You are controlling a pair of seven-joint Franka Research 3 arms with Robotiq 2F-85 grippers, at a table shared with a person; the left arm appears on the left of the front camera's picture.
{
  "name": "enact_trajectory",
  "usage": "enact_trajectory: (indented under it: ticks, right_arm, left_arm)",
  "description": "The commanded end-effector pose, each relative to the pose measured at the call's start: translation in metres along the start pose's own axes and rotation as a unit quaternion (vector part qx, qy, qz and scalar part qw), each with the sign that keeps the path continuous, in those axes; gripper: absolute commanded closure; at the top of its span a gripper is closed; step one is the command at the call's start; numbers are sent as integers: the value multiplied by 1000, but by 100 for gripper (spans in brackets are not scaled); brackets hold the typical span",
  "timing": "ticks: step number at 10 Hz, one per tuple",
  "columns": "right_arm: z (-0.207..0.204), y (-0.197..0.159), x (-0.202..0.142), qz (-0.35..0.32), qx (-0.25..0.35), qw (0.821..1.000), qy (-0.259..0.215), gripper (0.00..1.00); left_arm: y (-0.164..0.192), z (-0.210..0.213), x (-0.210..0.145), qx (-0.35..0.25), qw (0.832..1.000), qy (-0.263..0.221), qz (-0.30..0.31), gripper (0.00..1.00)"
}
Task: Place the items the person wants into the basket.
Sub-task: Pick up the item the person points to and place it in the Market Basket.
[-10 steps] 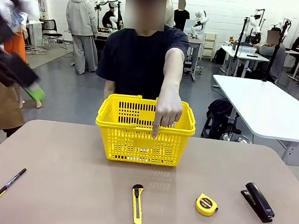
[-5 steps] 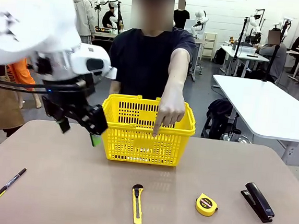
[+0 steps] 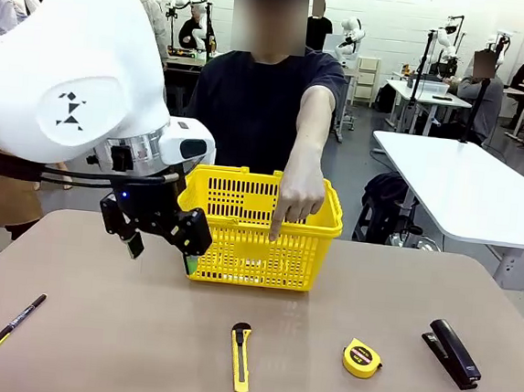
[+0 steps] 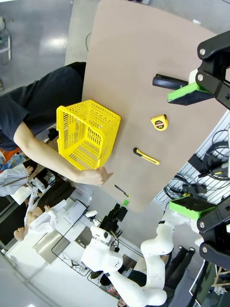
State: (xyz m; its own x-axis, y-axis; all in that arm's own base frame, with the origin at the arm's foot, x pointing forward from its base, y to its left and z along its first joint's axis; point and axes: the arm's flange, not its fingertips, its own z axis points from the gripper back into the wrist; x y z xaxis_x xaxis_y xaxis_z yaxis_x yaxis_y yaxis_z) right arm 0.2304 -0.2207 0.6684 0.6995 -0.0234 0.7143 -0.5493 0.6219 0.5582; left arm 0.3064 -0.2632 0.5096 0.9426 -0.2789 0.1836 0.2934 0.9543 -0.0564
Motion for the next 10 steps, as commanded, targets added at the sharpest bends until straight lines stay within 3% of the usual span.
enact_trajectory:
  ticks: [1, 8, 9, 10]
  right_arm:
    - [0, 0, 2, 7, 12, 1000, -10, 0]
    - [0, 0, 2, 7, 12, 1000, -10, 0]
    - [0, 0, 2, 7, 12, 1000, -10, 0]
    - [0, 0, 2, 7, 12, 1000, -10, 0]
  left_arm:
    - [-1, 5, 1, -2, 1000, -5, 1, 0]
    - [0, 4, 1, -9, 1000, -2, -2, 0]
    - [-16, -13, 6, 3, 998, 7, 57, 0]
    - [-28, -21, 10, -3, 997, 9, 71, 0]
